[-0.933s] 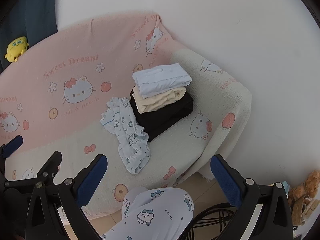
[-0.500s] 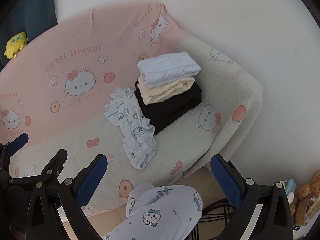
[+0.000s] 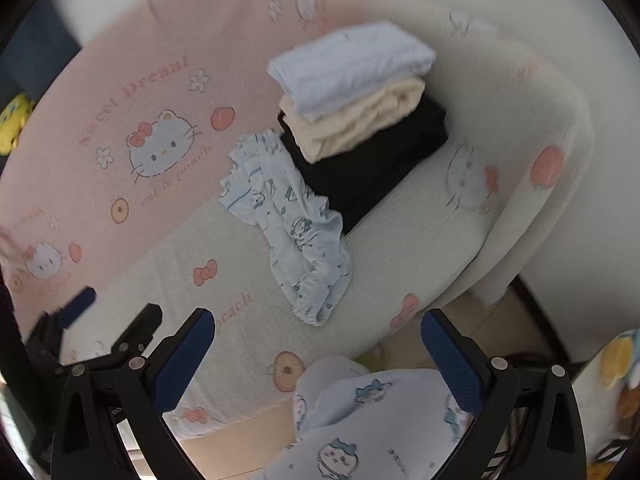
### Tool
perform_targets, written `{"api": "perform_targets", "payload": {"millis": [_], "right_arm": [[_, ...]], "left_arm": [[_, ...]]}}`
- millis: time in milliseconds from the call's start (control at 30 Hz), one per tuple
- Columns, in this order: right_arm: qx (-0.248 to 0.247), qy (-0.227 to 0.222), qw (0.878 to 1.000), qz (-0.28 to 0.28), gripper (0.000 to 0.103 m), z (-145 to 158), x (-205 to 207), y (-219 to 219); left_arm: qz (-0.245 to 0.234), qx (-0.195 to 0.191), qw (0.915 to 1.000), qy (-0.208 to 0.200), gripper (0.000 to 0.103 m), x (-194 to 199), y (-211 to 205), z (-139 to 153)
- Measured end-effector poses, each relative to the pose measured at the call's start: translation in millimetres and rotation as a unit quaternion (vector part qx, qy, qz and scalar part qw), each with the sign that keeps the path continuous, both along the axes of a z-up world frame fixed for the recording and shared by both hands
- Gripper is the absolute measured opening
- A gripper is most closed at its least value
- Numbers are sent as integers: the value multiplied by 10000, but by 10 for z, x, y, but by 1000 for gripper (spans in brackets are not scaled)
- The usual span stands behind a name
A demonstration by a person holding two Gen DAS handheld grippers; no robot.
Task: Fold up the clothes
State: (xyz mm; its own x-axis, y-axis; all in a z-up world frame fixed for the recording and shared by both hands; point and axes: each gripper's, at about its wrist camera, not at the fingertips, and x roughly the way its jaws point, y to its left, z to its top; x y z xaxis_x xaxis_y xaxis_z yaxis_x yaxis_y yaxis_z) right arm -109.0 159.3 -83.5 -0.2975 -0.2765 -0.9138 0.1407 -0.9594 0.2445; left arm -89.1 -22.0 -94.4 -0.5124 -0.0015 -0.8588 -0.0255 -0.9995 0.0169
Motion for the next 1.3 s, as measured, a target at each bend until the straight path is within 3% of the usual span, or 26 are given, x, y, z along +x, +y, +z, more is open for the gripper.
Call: {"api": "perform_targets", "payload": {"millis": [133, 300, 467, 767, 1067, 1300], "right_arm": [[-301, -289, 9982, -429, 102, -208, -185, 79], [-670, -674, 9935, -625, 91, -433, -422, 191], [-821, -936, 9899, -683, 80, -622, -612, 242], [-877, -1246, 9864, -625, 68, -923, -937, 214], [-1070, -1646, 9787, -595, 66, -1296, -1276, 198], [-1120, -1612, 9791, -526, 66, -1520, -1515, 89]], "left_arm": [[48, 154, 9996, -233, 103, -156, -37, -202], [28, 327, 9986, -416, 103, -321, -9, -410], [-197, 365, 9983, -421, 103, -441, 101, -541], [-400, 243, 9977, -495, 103, -646, 337, -824], [-592, 635, 9926, -846, 103, -859, 531, -1169], [-583, 806, 9898, -1023, 102, -986, 639, -1352]]}}
